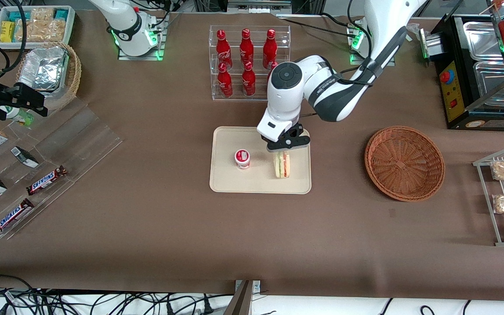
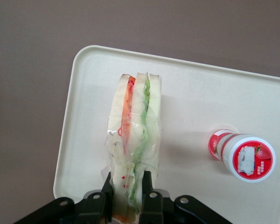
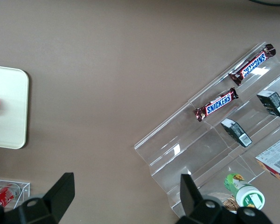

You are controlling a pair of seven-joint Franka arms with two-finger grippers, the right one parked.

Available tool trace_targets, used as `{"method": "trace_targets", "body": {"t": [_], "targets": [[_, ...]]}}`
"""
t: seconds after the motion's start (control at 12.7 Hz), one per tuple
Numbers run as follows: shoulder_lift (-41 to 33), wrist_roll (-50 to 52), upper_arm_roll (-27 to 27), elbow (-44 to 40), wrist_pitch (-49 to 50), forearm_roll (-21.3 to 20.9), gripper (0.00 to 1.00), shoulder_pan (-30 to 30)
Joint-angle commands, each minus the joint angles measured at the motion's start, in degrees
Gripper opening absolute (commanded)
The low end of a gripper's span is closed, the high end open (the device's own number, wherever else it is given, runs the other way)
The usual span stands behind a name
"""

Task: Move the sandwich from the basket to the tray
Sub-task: 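Lower the held sandwich onto the tray with the left gripper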

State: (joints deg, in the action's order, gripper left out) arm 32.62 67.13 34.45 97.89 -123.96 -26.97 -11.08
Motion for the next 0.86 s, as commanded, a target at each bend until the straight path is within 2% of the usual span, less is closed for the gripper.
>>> {"method": "trace_targets", "body": {"t": [0.0, 0.16, 0.79], "targets": [[2.01, 2.56, -0.18, -1.30, 0.04, -3.52, 0.26, -1.40], [2.80, 4.14, -0.18, -1.30, 0.04, -4.93, 0.26, -1.58], [3.51, 4.76, -0.35, -0.94, 0.04, -5.19, 0.26, -2.46]]}}
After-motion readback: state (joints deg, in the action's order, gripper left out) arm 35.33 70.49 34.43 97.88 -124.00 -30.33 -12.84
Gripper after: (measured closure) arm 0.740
